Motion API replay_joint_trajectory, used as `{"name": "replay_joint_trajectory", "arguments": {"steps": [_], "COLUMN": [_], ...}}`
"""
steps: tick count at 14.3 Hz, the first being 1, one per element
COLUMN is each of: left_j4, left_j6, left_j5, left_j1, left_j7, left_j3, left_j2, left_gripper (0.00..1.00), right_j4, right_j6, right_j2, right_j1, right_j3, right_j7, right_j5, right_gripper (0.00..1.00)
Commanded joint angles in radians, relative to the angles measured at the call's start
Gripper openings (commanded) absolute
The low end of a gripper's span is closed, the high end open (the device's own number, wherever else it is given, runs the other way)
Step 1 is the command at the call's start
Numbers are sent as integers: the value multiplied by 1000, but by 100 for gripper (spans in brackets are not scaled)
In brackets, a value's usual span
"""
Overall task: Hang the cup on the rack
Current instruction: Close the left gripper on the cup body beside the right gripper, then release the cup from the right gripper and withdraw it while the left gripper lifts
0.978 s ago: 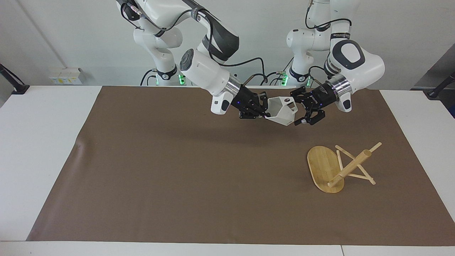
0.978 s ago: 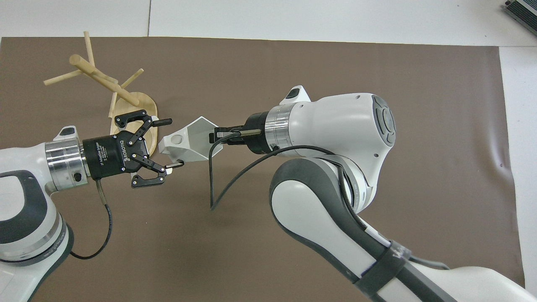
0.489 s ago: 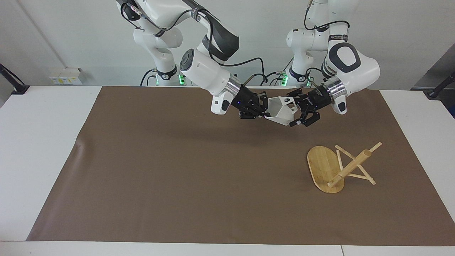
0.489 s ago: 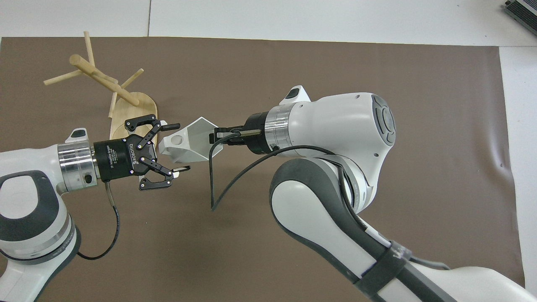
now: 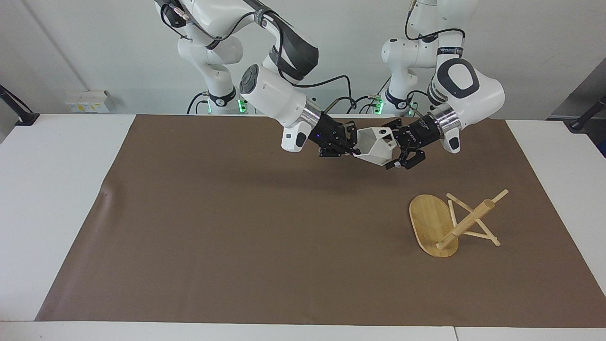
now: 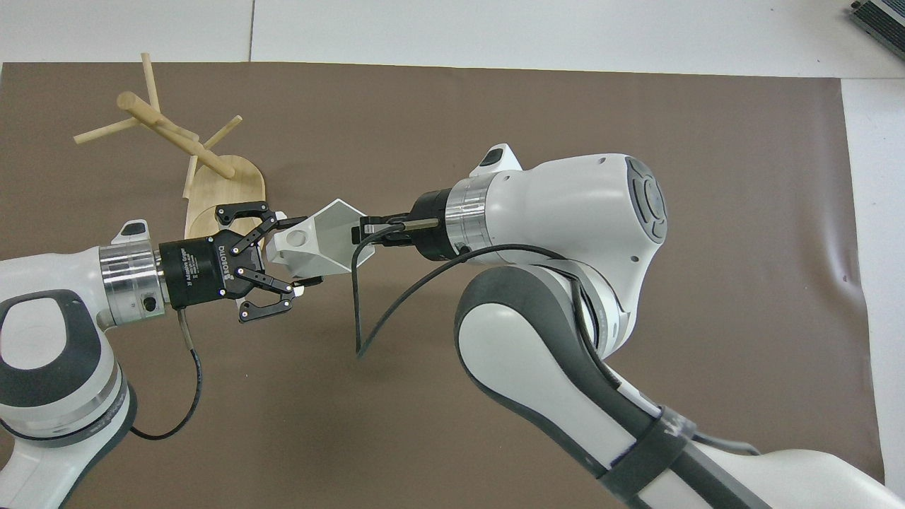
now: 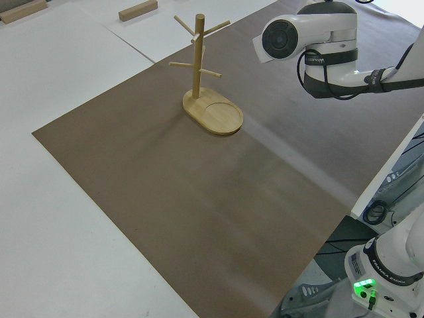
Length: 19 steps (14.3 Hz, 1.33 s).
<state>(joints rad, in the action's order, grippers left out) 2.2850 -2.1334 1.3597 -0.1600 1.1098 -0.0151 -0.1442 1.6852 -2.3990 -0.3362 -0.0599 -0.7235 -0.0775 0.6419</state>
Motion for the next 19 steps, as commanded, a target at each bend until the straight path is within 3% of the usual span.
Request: {"name": "replay_joint_trajectory", "arguments": {"steps": [1, 2, 3, 6, 10, 12, 14, 16, 19], "left_j4": [18, 16, 14, 14, 16, 14, 14, 11, 8], "left_j6": [-7, 0, 1, 9, 6, 3, -5, -11, -13], "left_j5": [22, 21, 19, 18, 18, 16, 10, -88, -152], "left_j1": [-7, -7, -6, 5, 5, 7, 7, 7, 7], "left_j7": [-21, -24, -24, -22, 16, 48, 80, 116, 149], "left_j3": [9, 10, 10, 12, 14, 14, 14, 14, 14], "left_j2": [-11, -11, -11, -11, -11, -11, -9, -9, -9], "left_gripper": [17, 4, 0, 0, 0, 0, 0, 0, 0], "right_j4": [-15, -15, -15, -15, -15, -15, -15, -15, -13], "right_j6": [29, 29, 30, 41, 41, 44, 44, 49, 104], "right_j2": [-3, -1, 0, 3, 8, 17, 17, 19, 32], "right_j1": [-17, -17, -18, -20, -24, -28, -29, -31, -31], "right_j3": [-14, -16, -16, -14, -4, -1, 4, 13, 55], "right_j7": [-30, -30, -30, -31, -39, -38, -36, -31, -2], "right_j5": [-18, -18, -18, -18, -16, -16, -16, -18, -19], "right_gripper": [0, 0, 0, 0, 43, 46, 68, 73, 100]}}
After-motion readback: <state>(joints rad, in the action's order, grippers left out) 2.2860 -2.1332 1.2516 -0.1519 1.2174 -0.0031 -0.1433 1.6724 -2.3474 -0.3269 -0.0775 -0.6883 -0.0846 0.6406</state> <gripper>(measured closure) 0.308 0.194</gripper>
